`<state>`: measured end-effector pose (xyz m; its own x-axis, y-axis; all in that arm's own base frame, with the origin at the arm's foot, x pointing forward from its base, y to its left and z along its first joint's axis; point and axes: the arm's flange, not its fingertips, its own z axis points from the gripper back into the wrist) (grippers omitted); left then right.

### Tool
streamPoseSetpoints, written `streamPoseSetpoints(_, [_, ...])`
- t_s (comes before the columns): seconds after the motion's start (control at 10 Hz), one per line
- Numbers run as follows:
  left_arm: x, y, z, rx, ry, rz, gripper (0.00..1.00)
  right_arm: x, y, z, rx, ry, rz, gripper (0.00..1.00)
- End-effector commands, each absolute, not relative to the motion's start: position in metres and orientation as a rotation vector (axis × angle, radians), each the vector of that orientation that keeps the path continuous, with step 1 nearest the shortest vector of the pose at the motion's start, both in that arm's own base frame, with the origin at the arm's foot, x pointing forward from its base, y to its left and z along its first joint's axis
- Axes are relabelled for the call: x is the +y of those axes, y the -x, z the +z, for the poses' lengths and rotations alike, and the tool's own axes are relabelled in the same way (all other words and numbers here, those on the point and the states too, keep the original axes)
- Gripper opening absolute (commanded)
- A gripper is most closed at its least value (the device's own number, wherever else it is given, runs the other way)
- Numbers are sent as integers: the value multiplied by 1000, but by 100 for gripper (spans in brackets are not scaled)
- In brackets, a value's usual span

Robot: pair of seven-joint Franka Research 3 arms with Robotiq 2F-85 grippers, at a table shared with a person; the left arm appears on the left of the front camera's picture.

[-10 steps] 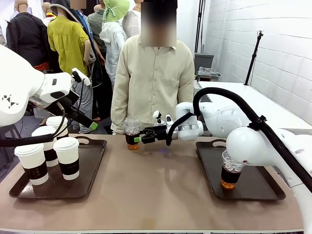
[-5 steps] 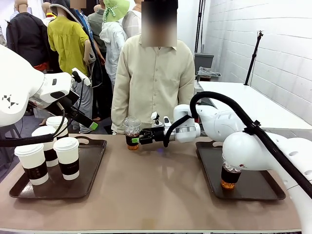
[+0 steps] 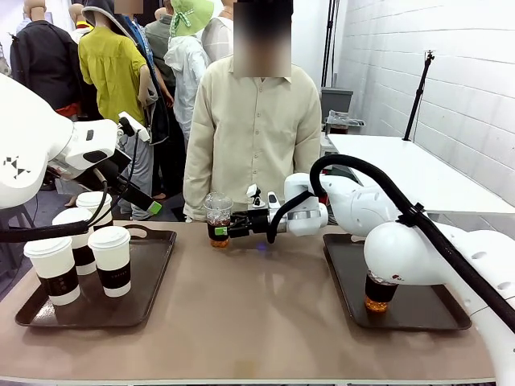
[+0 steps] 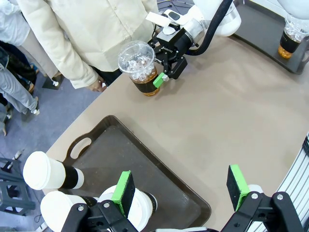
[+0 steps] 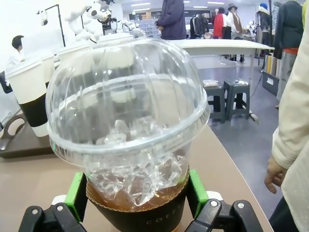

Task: Distribute the coffee onto the tray.
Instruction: Pick up another iced Americano from the middle of the table and place it on the right Handle tray.

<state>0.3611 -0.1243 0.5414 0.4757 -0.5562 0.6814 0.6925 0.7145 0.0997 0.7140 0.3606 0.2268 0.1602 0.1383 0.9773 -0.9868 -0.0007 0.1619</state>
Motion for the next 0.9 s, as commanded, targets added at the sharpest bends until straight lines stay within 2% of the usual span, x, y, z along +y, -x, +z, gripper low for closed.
streamPoseSetpoints(0.0, [-124,-361,541,-749,203,-770,100,368,-727,229,-965,-1217,1152,100])
streamPoseSetpoints(0.1, [-124,-361,541,-749,203,-770,100,370,-726,229,-961,-1210,1170,96])
streamPoseSetpoints(0.3, [-124,-361,541,-749,203,-770,100,370,-724,230,-969,-1232,1176,96])
streamPoseSetpoints(0.4, [-124,-361,541,-749,203,-770,100,370,-724,230,-976,-1234,1177,76])
streamPoseSetpoints(0.8, [-124,-361,541,-749,203,-770,100,366,-725,231,-988,-1244,1139,76])
